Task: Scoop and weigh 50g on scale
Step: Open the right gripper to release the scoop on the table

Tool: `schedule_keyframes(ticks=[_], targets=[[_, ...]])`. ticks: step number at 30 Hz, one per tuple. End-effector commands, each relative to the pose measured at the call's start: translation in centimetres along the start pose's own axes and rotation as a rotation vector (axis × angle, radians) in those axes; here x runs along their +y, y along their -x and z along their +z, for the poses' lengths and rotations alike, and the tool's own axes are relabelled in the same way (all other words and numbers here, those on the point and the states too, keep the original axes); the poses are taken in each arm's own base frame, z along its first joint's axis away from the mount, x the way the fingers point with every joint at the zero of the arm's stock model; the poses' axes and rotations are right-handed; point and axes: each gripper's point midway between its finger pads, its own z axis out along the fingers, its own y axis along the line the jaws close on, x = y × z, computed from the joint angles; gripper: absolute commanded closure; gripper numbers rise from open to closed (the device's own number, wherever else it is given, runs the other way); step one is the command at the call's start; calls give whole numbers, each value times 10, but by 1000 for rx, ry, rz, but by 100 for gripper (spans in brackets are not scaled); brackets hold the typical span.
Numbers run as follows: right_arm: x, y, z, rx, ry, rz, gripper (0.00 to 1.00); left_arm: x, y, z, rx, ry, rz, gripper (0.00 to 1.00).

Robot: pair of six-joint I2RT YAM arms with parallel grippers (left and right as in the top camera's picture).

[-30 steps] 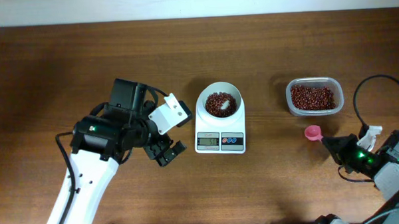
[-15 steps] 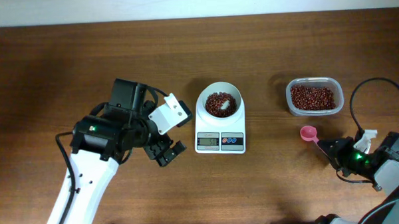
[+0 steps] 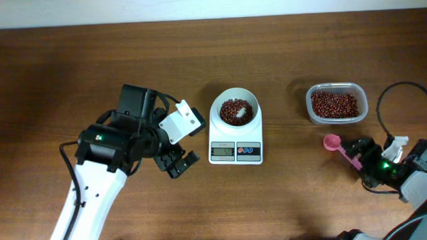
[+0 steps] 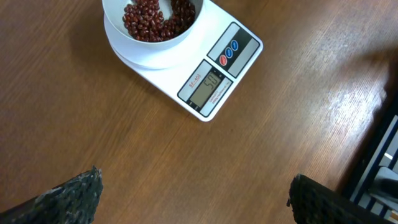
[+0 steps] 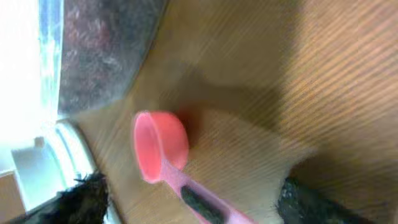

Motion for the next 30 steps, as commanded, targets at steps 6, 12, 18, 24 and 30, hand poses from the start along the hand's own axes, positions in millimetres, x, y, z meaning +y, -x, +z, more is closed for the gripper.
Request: schedule_keyframes(ticks=[6,12,18,24,30], targets=[[-72,9,-9,-81,-388,10,1,-1,5,-6,-26,4,24,1],[-81,33,-19,-169,-479,-21,1,-1,5,-6,-27,4,24,1],[-75,57,-26,-237,-490,-50,1,-1,5,-6,-27,4,24,1],[-51,63,-35,-264,-418,-78,1,-1,5,-6,-26,4,24,1],[29,50,-57,-286,-103,-185,1,-1,5,-6,-26,4,24,1]])
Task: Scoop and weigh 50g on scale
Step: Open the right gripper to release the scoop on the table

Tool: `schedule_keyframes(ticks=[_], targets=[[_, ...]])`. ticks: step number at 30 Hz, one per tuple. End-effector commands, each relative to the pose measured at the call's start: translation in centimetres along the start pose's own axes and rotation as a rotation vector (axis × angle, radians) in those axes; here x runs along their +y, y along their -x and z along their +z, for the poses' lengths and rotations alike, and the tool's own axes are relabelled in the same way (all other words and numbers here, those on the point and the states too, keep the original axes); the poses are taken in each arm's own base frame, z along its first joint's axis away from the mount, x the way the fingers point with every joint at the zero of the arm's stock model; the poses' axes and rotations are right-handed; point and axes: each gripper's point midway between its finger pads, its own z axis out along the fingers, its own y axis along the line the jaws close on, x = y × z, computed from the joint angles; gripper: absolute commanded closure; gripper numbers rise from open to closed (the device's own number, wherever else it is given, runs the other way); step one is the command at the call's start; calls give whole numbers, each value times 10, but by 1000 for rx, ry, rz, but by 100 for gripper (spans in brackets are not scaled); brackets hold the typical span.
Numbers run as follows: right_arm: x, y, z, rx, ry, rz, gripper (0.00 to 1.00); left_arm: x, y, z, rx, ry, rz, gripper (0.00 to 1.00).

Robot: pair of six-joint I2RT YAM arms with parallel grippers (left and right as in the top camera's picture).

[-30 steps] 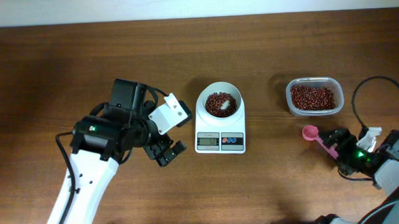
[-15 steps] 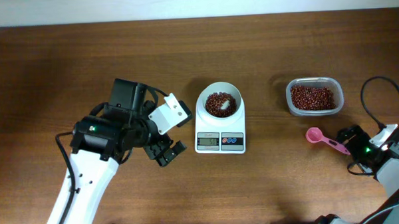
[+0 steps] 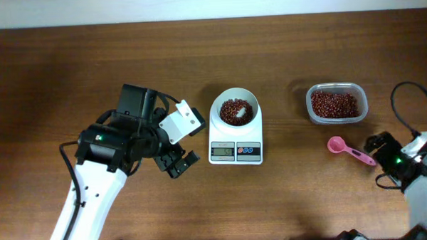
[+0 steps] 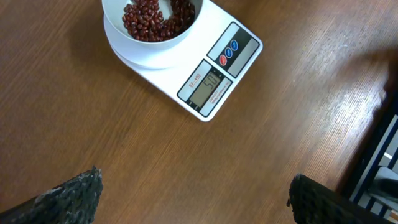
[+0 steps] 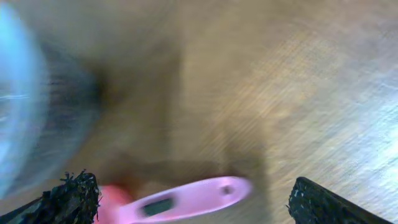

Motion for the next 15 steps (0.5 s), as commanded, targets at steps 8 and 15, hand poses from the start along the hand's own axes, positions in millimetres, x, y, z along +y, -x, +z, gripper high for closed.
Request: schedule_keyframes(ticks=[8,15], targets=[[99,-17,-89,-49,476,-109,1,-1,5,-6,-26,4,24,1],[108,-31,-119,-104,495,-153,1,-1,5,-6,-26,4,24,1]])
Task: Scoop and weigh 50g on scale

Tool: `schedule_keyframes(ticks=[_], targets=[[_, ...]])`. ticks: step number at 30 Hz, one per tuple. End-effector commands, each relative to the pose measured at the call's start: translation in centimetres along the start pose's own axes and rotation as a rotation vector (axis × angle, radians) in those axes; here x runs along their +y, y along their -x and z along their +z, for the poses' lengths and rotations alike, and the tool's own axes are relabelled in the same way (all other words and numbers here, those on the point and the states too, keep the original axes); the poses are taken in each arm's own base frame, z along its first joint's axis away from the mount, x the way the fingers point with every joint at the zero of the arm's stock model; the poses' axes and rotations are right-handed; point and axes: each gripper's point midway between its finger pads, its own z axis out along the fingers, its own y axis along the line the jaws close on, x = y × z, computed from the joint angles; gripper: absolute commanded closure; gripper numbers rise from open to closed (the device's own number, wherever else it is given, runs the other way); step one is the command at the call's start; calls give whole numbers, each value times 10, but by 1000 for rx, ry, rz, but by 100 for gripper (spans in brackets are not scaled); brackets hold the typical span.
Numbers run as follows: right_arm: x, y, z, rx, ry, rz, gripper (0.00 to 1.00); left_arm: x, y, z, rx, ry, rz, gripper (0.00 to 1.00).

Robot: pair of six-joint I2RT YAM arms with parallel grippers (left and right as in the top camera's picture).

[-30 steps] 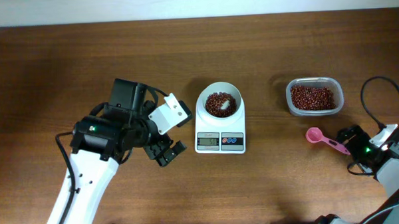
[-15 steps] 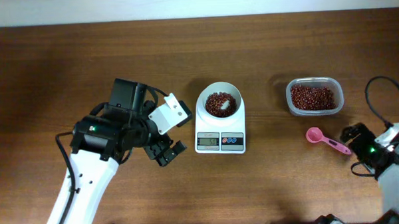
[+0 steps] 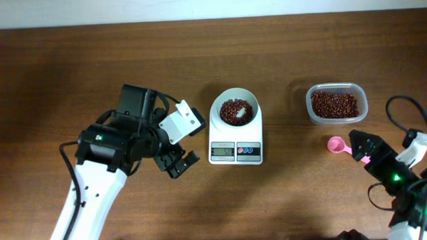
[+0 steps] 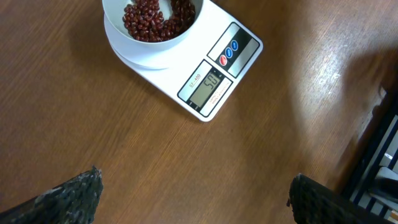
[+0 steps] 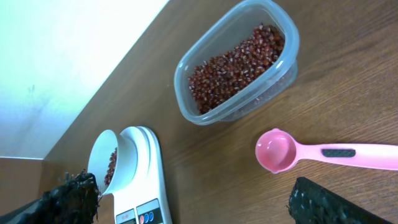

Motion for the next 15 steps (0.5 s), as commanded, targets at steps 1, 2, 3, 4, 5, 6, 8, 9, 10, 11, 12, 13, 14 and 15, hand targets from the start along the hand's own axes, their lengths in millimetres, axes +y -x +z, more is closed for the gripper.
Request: schedule_keyframes(ticks=[1,2,3,4,5,6,8,9,10,11,12,13,14,15], targets=[[15,-1,-7,-15,40,-39,1,-1,5,-6,-26,4,24,1],[20,-6,-5,4,54,-49,1,-1,5,-6,-26,4,24,1],[23,-10,-3,24,66,-57,1,-1,5,-6,-26,3,24,1],[27,-15,-2,42,77,-64,1,-1,5,-6,-26,4,24,1],[30,-18,-1,58,87,-70,1,-1,5,-6,-26,4,24,1],[35,-23,1,77,103,-82,1,-1,5,-6,-26,4,24,1],[42,-29,3,104,126,-104,1,-1,5,-6,-26,4,24,1],[45,-32,4,116,136,-114,1,-1,5,-6,-26,4,24,1],[49,-35,5,126,147,-131,1,-1,5,-6,-26,4,24,1],[54,-39,6,139,166,-172,1,-1,5,-6,-26,4,24,1],[60,-41,7,148,187,-198,1,-1,5,-6,-26,4,24,1],[69,-45,9,159,218,-233,1,-1,5,-6,-26,4,24,1],[76,-48,10,168,240,-257,1,-1,5,-6,-26,4,24,1],[85,-52,11,179,271,-291,1,-1,5,-6,-26,4,24,1]])
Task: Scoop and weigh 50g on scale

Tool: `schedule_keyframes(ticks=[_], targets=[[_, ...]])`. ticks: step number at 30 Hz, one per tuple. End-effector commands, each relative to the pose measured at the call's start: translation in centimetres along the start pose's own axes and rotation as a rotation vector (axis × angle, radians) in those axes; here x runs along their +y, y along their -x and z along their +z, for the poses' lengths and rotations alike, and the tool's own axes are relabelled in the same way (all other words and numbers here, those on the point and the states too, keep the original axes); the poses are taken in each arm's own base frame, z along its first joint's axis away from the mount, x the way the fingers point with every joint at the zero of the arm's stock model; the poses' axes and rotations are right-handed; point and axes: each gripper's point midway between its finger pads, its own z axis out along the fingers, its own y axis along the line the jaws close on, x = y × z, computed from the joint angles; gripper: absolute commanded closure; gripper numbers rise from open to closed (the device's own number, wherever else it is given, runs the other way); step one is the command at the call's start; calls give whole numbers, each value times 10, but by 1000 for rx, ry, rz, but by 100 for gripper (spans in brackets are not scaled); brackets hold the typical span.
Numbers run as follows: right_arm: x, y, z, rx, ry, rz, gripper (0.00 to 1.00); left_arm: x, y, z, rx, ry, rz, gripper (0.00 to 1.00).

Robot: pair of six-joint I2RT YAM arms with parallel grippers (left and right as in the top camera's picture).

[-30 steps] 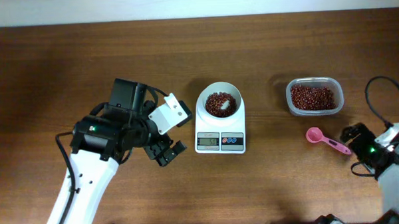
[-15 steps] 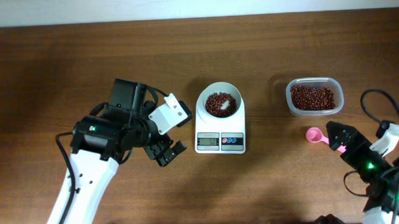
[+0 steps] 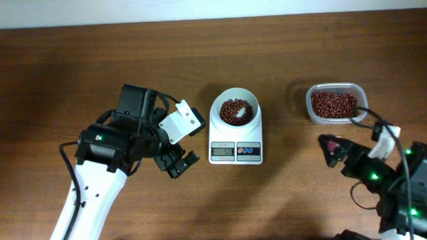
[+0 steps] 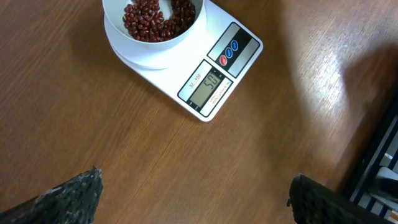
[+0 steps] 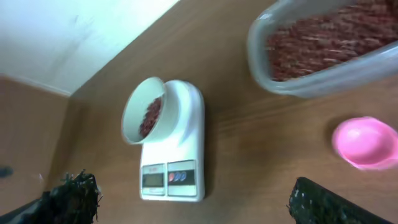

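Observation:
The white scale (image 3: 235,149) stands mid-table with a white bowl (image 3: 236,111) of red beans on it. In the left wrist view its display (image 4: 208,83) reads 50. A clear container (image 3: 335,103) of red beans stands to the right. The pink scoop (image 5: 365,142) lies empty on the table below the container; the overhead view shows it mostly covered by my right gripper (image 3: 330,150). That gripper (image 5: 193,202) is open and holds nothing. My left gripper (image 3: 179,162) hangs left of the scale, also open (image 4: 193,199) and empty.
The table's far edge meets a white wall (image 5: 74,37). A black cable (image 3: 381,118) runs from my right arm past the container's front corner. Bare wood (image 3: 287,196) lies in front of the scale.
My right gripper has moved left, from over the scoop's handle to over its bowl. Its camera now faces the scale, with the scoop at the right edge. The left arm is unchanged.
My right gripper first stood open around the scoop's handle, with the scoop on the table. A second later it was off to the right and the scoop lay free. Then it was above the handle, and now further left. The display read 50 throughout and the left arm stayed still.

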Motion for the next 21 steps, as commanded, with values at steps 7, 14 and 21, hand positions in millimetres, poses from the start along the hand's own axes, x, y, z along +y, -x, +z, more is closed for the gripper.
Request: schedule_keyframes(ticks=[7,14,21], targets=[[55,-23,20,98,147,-221,1,-1,5,-6,-26,4,24,1],[77,-31,23,118,221,-285,1,-1,5,-6,-26,4,24,1],[70,-35,31,153,206,-259,1,-1,5,-6,-26,4,24,1]])
